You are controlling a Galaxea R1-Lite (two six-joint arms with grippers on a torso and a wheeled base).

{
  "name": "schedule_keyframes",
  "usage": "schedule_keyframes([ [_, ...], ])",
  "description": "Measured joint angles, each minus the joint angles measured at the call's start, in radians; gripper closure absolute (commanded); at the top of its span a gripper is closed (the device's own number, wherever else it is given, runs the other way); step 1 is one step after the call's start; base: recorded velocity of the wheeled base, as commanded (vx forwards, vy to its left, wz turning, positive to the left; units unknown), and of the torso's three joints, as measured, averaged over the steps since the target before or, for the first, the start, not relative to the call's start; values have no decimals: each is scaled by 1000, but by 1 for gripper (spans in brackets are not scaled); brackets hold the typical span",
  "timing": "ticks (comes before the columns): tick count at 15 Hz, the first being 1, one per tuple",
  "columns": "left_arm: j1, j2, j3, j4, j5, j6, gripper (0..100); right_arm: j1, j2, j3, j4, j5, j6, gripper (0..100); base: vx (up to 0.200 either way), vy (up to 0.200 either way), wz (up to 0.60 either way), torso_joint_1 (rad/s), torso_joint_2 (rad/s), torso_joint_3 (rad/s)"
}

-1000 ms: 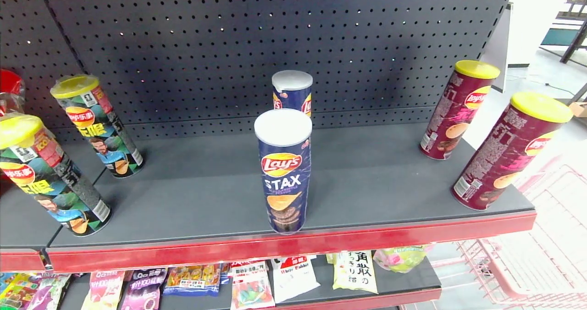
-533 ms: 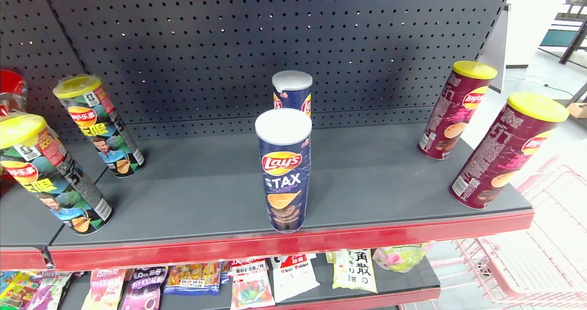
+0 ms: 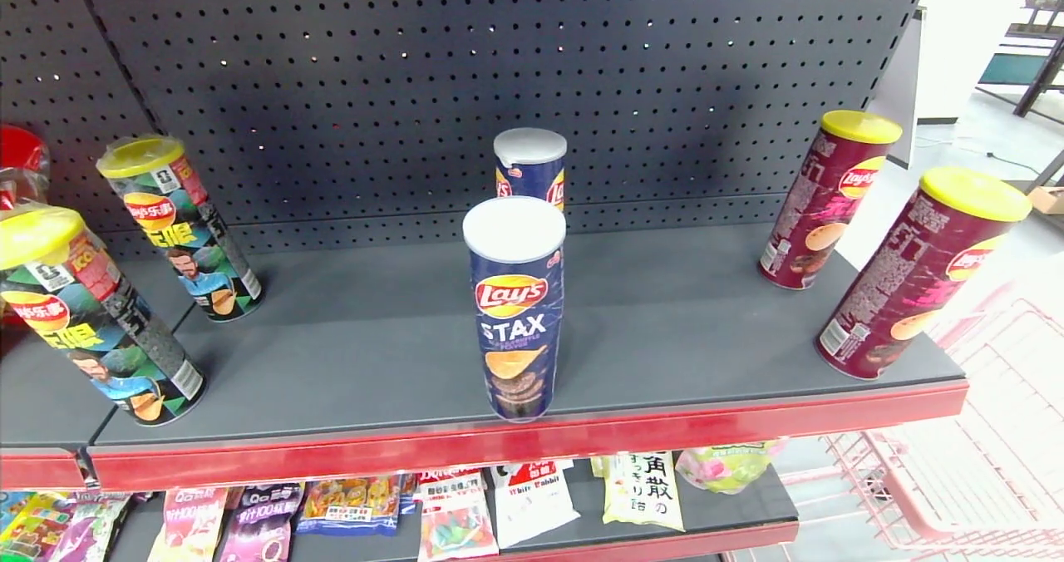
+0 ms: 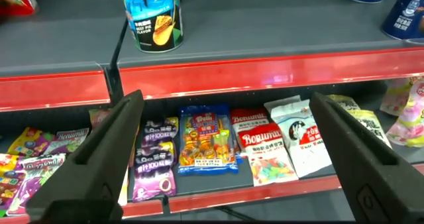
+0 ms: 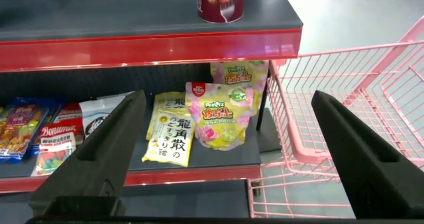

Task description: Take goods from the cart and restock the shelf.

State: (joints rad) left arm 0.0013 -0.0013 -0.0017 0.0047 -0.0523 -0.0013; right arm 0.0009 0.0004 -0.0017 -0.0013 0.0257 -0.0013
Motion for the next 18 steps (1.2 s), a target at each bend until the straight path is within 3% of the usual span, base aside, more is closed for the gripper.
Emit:
schedule_keyframes([
  [3, 0, 0, 0, 0, 0, 1, 0, 0, 0, 0, 0, 0, 1, 0, 0, 0, 600, 1, 1, 2],
  [8, 0, 1, 0, 0, -2, 5, 0, 0, 0, 0, 0, 0, 1, 0, 0, 0, 0, 0, 0, 0],
  [12, -1, 10, -17, 1, -29, 36, 0, 0, 0, 0, 0, 0, 2, 0, 0, 0, 0, 0, 0, 0],
  [15, -11, 145, -184, -5, -62, 31, 0, 0, 0, 0, 0, 1, 3, 0, 0, 0, 0, 0, 0, 0],
  [18, -56, 463, -359, -10, -167, 52, 0, 0, 0, 0, 0, 1, 3, 0, 0, 0, 0, 0, 0, 0],
])
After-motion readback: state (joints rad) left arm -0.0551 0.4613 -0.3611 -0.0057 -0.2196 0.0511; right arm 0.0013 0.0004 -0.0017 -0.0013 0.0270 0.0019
